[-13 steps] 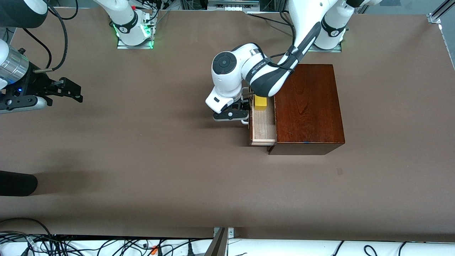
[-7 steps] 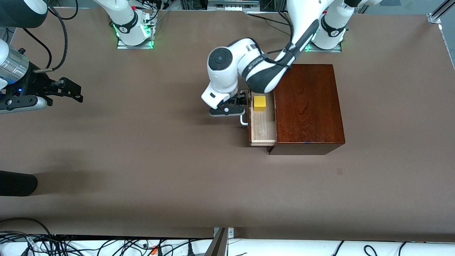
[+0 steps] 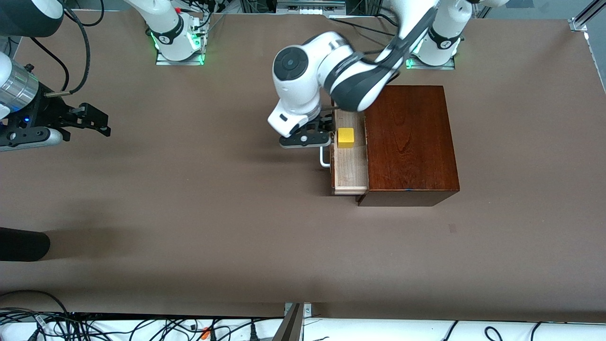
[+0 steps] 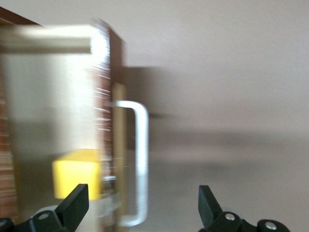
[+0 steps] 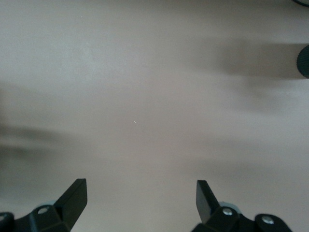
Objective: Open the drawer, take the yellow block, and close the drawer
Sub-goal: 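Release the handle and raise the left gripper while the right gripper reaches over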
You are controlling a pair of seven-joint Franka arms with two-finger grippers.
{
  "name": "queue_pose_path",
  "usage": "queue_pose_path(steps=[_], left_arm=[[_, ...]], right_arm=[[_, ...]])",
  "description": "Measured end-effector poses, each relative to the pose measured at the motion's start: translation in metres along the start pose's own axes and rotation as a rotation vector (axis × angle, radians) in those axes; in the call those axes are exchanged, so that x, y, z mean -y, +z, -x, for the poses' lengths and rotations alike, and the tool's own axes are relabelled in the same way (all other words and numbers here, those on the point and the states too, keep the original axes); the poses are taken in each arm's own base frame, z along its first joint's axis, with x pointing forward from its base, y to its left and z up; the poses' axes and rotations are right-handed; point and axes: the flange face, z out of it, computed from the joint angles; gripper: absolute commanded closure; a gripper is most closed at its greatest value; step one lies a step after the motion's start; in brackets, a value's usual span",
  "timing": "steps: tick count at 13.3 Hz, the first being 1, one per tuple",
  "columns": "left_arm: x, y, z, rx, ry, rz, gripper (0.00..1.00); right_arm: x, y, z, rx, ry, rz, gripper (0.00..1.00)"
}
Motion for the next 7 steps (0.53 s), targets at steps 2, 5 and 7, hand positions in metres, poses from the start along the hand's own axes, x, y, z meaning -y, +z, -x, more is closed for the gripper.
queue_pose_path(steps=[2,5,7], left_arm=[[0.059,-0.045,-0.023,0.006,0.052,-0.021,0.00],[0.165,-0.093,-0.060,0.011,0.137,-0.024,0.00],[0.223,-0.105,-0.077,0.036,0.161,-0.029,0.00]], right_arm=[[0.001,0.000,0.000,0.000,-0.001,-0.002,0.00],[0.007,0.001,-0.001,0.002,-0.011,-0.004,0.00],[0.020,0.006,0.000,0.022,-0.035,-0.007,0.00]])
